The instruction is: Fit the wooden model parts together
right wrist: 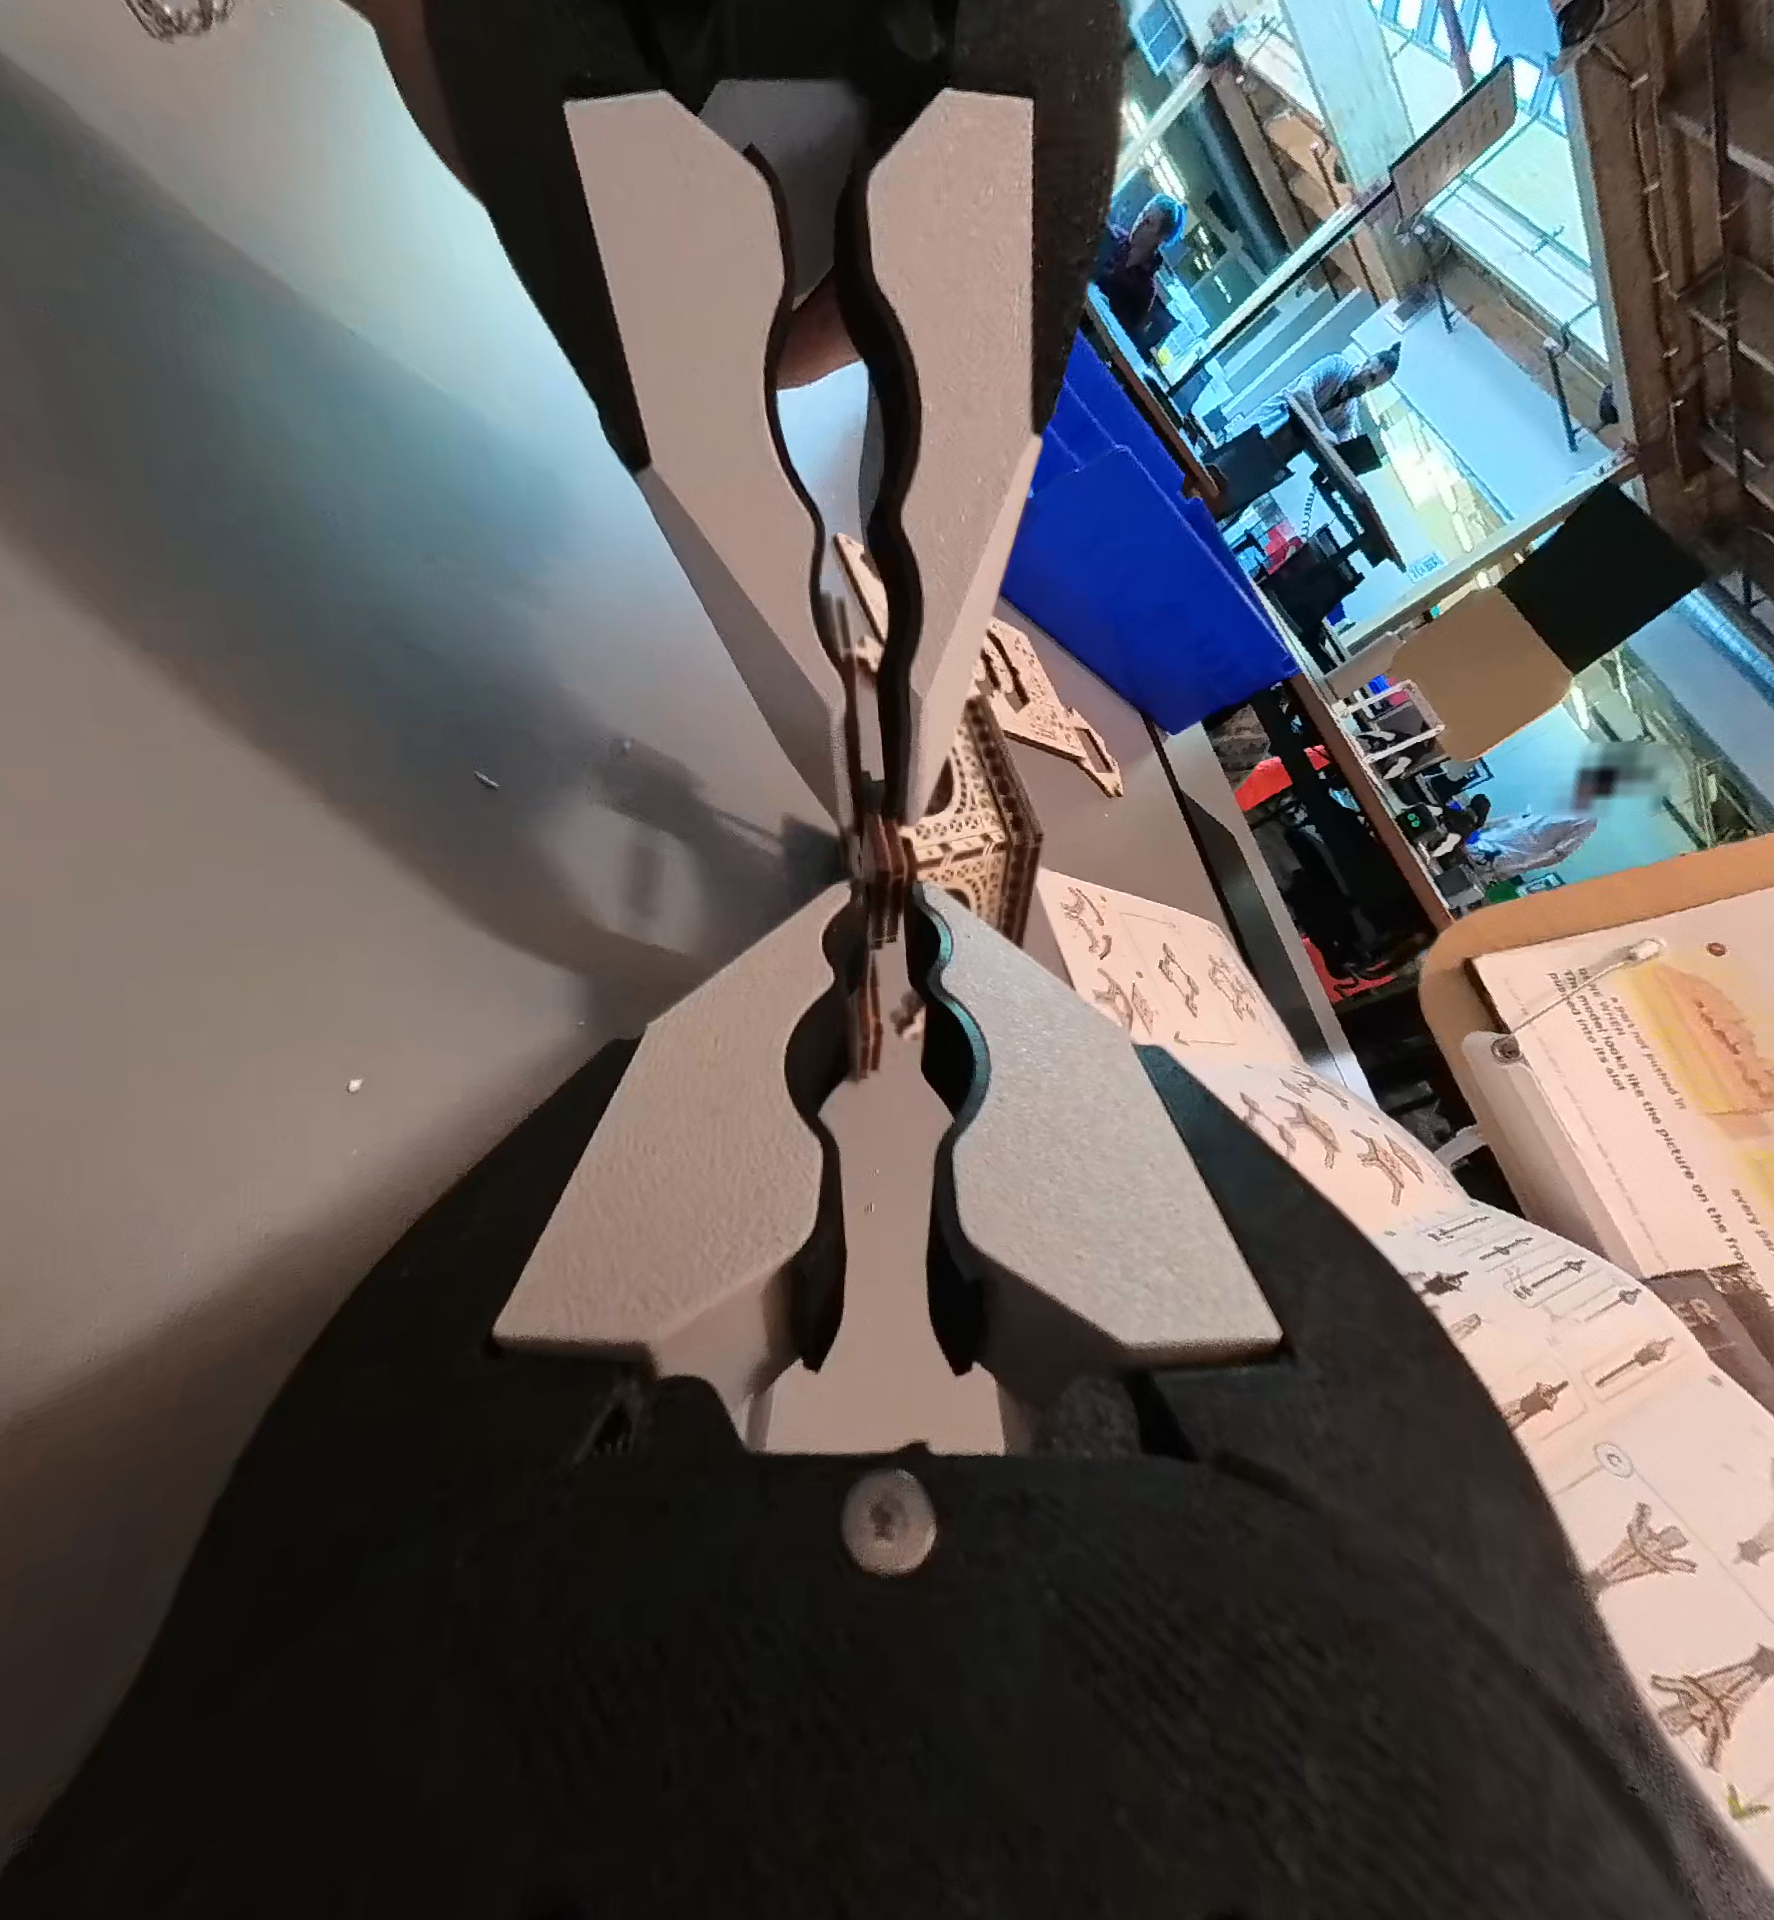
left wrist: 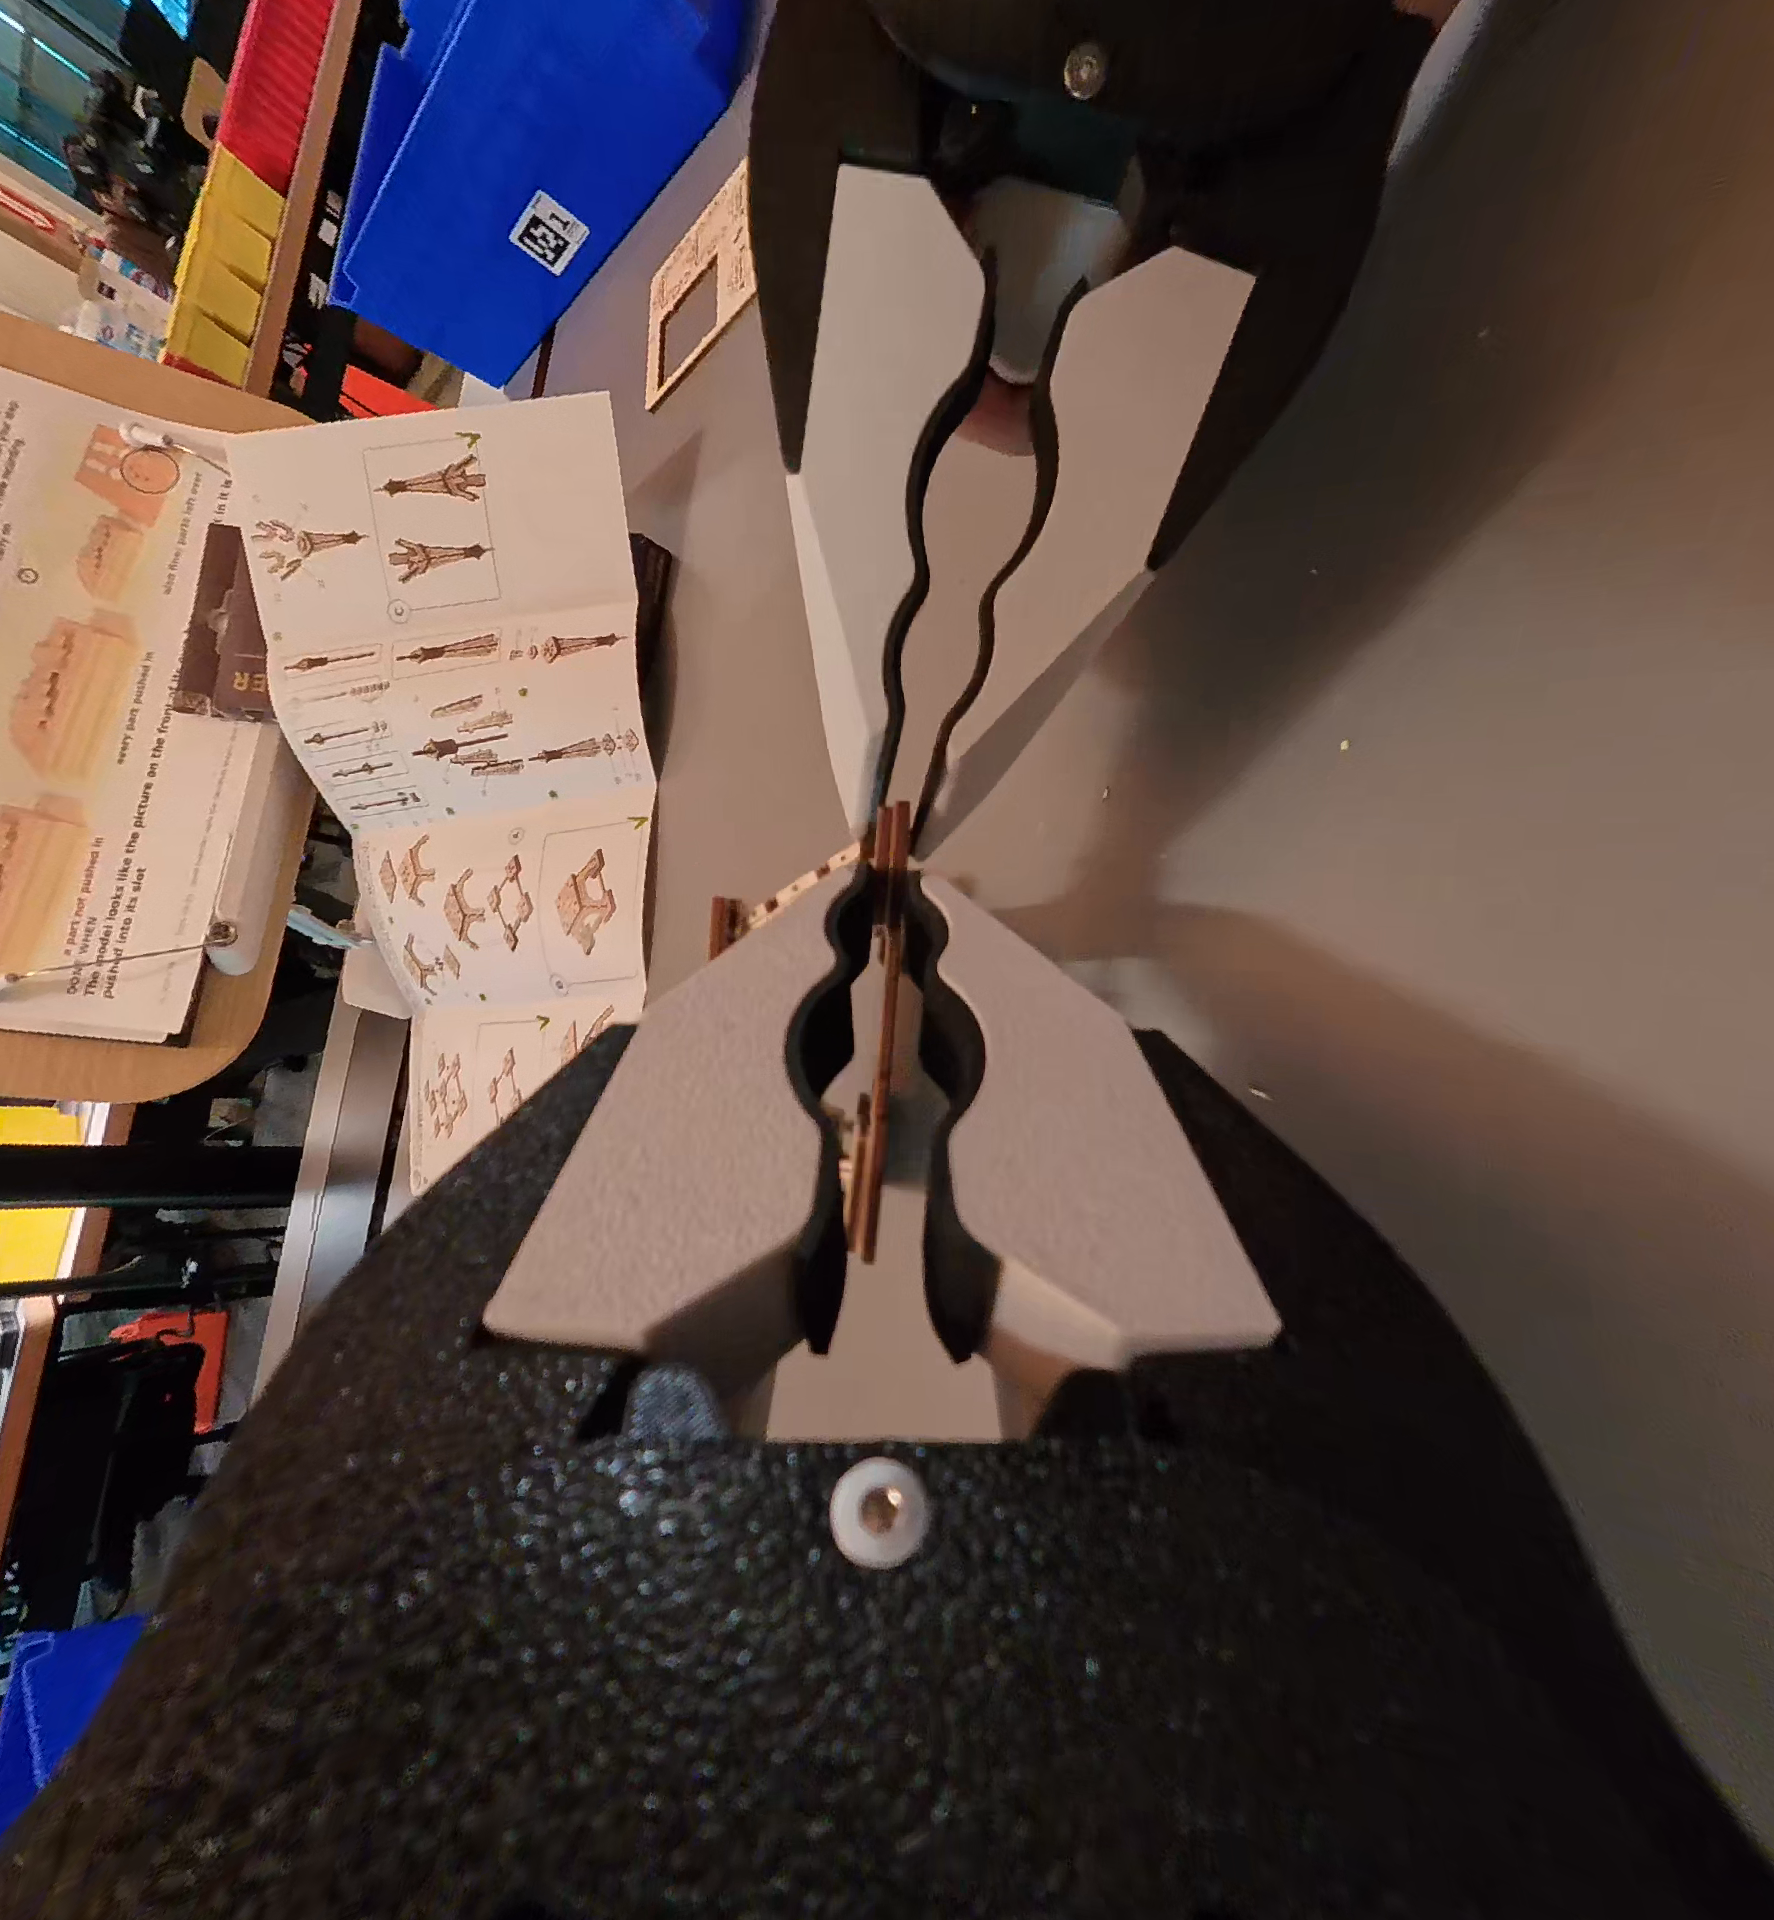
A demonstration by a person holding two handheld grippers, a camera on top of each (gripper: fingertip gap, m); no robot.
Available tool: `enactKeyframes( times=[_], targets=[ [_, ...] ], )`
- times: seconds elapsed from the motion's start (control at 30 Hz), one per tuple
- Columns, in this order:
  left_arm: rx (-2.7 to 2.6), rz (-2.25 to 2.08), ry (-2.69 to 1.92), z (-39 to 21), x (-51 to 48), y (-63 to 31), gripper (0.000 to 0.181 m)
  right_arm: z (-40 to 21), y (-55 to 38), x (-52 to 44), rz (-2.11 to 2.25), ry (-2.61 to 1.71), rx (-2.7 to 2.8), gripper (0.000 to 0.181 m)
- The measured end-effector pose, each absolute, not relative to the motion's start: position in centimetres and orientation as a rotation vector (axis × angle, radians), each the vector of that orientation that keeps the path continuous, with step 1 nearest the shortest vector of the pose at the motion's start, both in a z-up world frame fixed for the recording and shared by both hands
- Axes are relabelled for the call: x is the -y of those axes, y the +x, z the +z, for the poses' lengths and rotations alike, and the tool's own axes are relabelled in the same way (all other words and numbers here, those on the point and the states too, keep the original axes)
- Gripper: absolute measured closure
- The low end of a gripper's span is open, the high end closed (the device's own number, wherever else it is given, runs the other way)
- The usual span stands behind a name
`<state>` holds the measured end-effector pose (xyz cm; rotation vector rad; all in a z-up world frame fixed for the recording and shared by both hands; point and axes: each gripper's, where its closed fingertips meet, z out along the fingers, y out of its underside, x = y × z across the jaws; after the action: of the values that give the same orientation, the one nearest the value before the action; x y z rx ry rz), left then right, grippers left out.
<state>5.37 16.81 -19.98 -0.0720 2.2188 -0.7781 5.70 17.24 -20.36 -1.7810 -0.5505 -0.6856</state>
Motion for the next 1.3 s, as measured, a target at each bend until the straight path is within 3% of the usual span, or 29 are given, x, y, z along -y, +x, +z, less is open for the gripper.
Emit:
enactKeyframes(
  times=[0.57, 0.83, 0.97, 1.17, 1.3],
  targets=[
    [-2.143, -0.43, 0.017, -20.4, -17.4, 5.5, 0.177, -20.7, 5.6, -17.6, -0.693, -1.808, 0.565, 0.178],
    [-2.175, -0.616, -0.096, -20.2, -17.5, 5.0, 0.178, -20.4, 5.0, -17.5, -0.637, -1.752, 0.571, 0.177],
    [-2.172, -0.711, -0.128, -19.8, -17.7, 4.9, 0.178, -20.0, 5.4, -17.5, -0.596, -1.729, 0.546, 0.168],
    [-2.157, -0.814, -0.113, -19.3, -17.5, 4.6, 0.178, -19.7, 4.9, -17.6, -0.558, -1.704, 0.565, 0.175],
    [-2.165, -0.831, -0.086, -19.3, -17.4, 4.3, 0.178, -19.3, 5.0, -17.7, -0.537, -1.687, 0.531, 0.163]
  ],
)
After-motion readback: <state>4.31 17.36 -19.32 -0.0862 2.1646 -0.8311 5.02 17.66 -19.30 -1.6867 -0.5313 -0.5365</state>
